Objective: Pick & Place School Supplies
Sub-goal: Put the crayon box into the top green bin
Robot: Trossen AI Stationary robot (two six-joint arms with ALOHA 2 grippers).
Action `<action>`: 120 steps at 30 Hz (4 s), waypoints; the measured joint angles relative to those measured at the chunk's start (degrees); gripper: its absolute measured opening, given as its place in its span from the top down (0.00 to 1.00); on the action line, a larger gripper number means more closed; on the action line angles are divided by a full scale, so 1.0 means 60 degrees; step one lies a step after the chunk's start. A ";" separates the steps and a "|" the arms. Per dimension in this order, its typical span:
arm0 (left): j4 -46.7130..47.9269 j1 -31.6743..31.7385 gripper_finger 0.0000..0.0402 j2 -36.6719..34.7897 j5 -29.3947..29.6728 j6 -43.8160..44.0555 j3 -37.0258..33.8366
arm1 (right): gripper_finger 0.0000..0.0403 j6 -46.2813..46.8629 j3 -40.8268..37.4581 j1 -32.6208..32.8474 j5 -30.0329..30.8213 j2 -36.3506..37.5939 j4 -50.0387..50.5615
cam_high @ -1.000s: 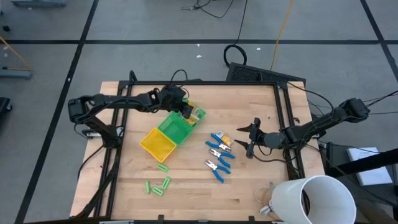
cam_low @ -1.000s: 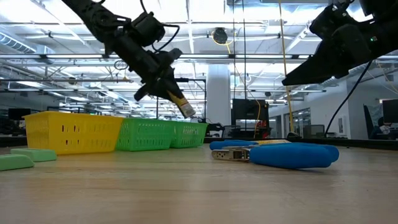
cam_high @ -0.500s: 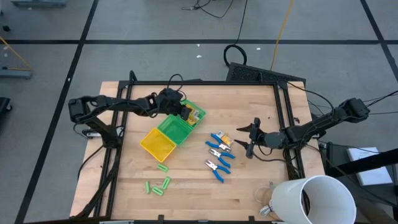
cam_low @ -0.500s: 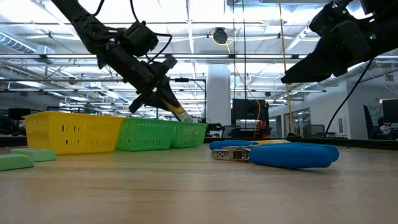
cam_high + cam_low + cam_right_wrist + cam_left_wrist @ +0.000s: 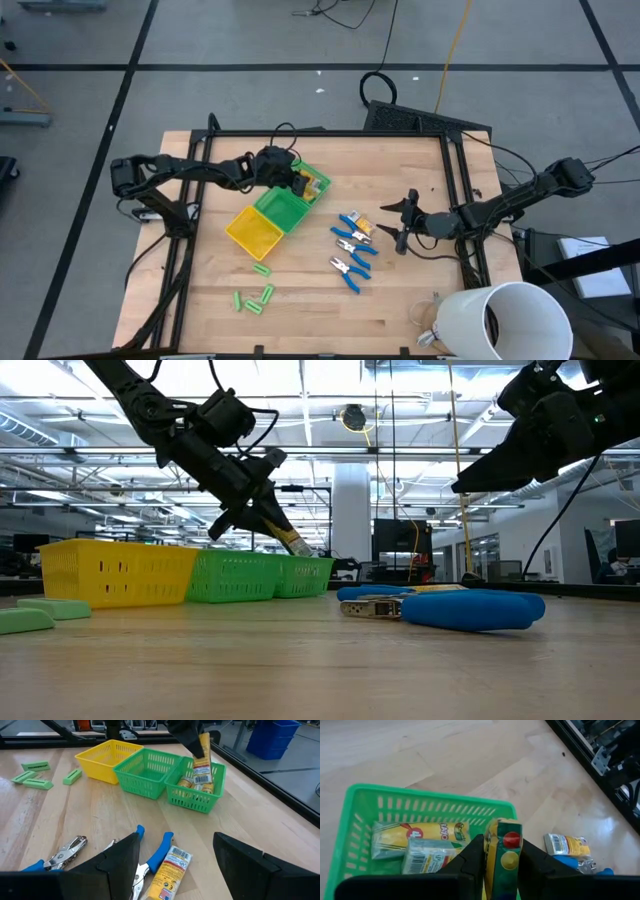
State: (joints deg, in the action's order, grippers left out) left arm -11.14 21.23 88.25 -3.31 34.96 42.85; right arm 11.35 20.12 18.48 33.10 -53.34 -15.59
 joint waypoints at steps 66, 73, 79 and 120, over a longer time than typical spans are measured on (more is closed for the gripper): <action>0.0224 0.0765 0.21 -0.0470 -0.1253 -0.0207 0.0284 | 0.39 0.0244 0.0000 0.0000 -0.0018 -0.0004 0.0011; 0.0388 0.0973 0.26 -0.1360 -0.1202 -0.0593 0.0288 | 0.39 0.0244 0.0000 0.0000 -0.0005 -0.0004 0.0008; 0.0311 0.0951 0.30 -0.1910 -0.1208 -0.0912 0.0288 | 0.39 0.0361 0.0000 0.0000 0.0007 -0.0004 0.0000; -0.3205 -0.3887 0.30 -0.6211 0.2561 -0.4445 -0.3442 | 0.39 0.2295 0.0886 0.0062 -0.0266 -0.4227 0.0037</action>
State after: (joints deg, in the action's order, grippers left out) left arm -30.37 -2.09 50.98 12.05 8.29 22.20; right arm 25.13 25.43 18.85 31.51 -78.71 -15.37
